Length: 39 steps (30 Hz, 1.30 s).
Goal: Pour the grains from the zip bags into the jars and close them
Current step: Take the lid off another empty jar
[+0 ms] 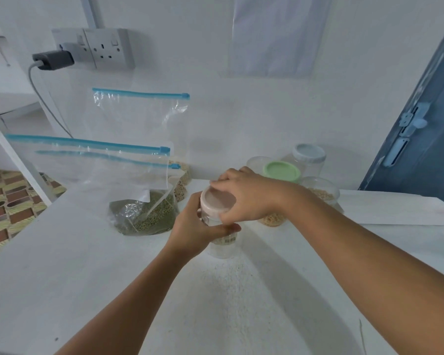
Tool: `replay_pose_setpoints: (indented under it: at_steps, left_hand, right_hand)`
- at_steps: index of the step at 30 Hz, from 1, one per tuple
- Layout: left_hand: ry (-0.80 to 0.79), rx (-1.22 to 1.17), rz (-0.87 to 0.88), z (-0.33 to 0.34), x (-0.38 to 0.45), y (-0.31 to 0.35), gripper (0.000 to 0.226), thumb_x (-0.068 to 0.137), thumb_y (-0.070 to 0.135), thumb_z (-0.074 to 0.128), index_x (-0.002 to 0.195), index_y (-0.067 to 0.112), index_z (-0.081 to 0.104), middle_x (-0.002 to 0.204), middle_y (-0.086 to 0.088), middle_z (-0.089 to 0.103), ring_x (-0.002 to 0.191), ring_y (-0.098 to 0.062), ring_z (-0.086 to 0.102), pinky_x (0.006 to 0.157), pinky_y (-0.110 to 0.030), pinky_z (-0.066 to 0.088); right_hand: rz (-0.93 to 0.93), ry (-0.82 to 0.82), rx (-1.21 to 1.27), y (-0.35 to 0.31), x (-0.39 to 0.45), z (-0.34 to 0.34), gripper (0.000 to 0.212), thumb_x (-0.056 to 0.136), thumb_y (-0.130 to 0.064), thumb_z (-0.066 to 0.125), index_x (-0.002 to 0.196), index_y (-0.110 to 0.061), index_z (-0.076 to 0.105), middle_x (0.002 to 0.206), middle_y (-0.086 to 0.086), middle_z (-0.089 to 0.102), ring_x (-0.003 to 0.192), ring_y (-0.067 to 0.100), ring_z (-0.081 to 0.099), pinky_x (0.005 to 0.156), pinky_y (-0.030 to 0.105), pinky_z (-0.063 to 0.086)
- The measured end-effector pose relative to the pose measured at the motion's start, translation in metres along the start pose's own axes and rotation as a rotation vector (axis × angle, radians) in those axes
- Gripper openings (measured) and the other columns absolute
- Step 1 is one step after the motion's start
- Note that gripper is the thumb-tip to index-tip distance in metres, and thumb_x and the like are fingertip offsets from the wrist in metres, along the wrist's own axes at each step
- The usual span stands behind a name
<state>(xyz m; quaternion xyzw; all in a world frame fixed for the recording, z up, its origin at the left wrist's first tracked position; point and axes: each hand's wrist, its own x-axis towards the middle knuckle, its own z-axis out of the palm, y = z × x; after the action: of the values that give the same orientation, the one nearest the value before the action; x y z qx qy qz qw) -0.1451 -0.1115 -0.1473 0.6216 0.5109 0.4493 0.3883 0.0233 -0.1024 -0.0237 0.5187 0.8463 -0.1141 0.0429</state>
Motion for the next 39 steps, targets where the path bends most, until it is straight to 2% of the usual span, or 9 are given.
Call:
replay_pose_setpoints:
  at_steps: [2,7,11,13,17,22,28,34,39]
  left_hand:
    - [-0.009,0.004,-0.007,-0.001,0.000,0.000,0.090,0.054,0.046,0.103,0.130,0.039,0.056,0.117,0.017,0.071,0.105,-0.001,0.067,0.092,-0.035,0.060]
    - [-0.018,0.015,-0.008,0.000,0.000,0.000,0.091,0.053,0.048,0.102,0.130,0.041,0.055,0.115,0.018,0.071,0.104,-0.002,0.069,0.090,-0.043,0.062]
    - [-0.039,0.018,-0.001,0.000,-0.002,0.002,0.093,0.053,0.046,0.103,0.132,0.039,0.054,0.117,0.019,0.069,0.104,0.002,0.065,0.093,-0.037,0.060]
    - [-0.045,0.018,-0.005,0.000,-0.003,0.002,0.093,0.053,0.047,0.102,0.132,0.040,0.055,0.118,0.018,0.070,0.106,0.000,0.067,0.092,-0.038,0.060]
    - [-0.057,0.032,0.000,0.000,-0.002,0.001,0.094,0.052,0.050,0.102,0.133,0.039,0.055,0.117,0.015,0.071,0.107,-0.006,0.069,0.090,-0.044,0.062]
    - [-0.112,0.055,-0.007,-0.001,-0.003,0.003,0.092,0.052,0.051,0.102,0.130,0.036,0.057,0.116,0.014,0.071,0.104,-0.006,0.068,0.092,-0.041,0.061]
    - [-0.127,0.033,-0.020,-0.002,-0.003,0.002,0.094,0.053,0.044,0.103,0.132,0.035,0.054,0.122,0.015,0.069,0.111,-0.008,0.067,0.092,-0.036,0.061]
    - [-0.146,0.012,-0.023,-0.004,-0.003,0.000,0.110,0.044,0.059,0.100,0.139,0.038,0.049,0.133,0.016,0.063,0.121,-0.010,0.062,0.101,-0.041,0.057]
    - [-0.147,0.007,-0.008,-0.003,-0.003,0.000,0.109,0.046,0.059,0.100,0.140,0.038,0.049,0.133,0.016,0.064,0.121,-0.009,0.062,0.096,-0.033,0.057]
  right_hand:
    - [0.026,-0.041,0.054,0.001,-0.002,-0.004,0.090,0.090,-0.062,0.061,0.164,-0.029,0.021,0.165,-0.006,0.024,0.152,0.022,0.016,0.118,0.045,0.032]
    - [0.142,0.150,-0.158,-0.007,0.002,0.010,0.091,0.080,-0.092,0.046,0.140,-0.023,0.051,0.136,0.001,0.048,0.128,0.024,0.045,0.092,0.041,0.044]
    - [0.019,-0.054,0.010,-0.004,-0.003,-0.005,0.087,0.089,-0.060,0.062,0.161,-0.029,0.026,0.160,-0.005,0.030,0.150,0.023,0.022,0.116,0.047,0.036]
    - [0.064,-0.058,0.021,-0.005,-0.005,-0.006,0.092,0.091,-0.072,0.055,0.164,-0.028,0.020,0.167,-0.003,0.023,0.154,0.024,0.016,0.118,0.047,0.032]
    - [0.131,0.101,-0.159,-0.009,0.000,0.009,0.096,0.076,-0.094,0.048,0.145,-0.028,0.048,0.139,0.000,0.050,0.129,0.024,0.048,0.095,0.042,0.046]
    - [-0.012,0.067,0.054,-0.002,-0.005,0.000,0.085,0.074,-0.057,0.077,0.149,-0.035,0.043,0.134,-0.008,0.044,0.127,0.017,0.042,0.099,0.042,0.050]
    - [-0.133,0.365,0.408,0.010,-0.030,-0.020,0.086,0.070,-0.046,0.090,0.139,-0.034,0.039,0.134,-0.014,0.048,0.122,0.009,0.054,0.095,0.029,0.052]
    - [0.079,0.673,1.020,0.070,-0.070,0.064,0.087,0.069,-0.037,0.096,0.136,-0.028,0.043,0.135,-0.008,0.057,0.122,0.004,0.060,0.104,0.022,0.050]
    - [0.303,0.526,1.179,0.094,-0.083,0.141,0.088,0.070,-0.027,0.096,0.141,-0.029,0.045,0.135,-0.011,0.059,0.111,-0.008,0.063,0.115,0.032,0.046]
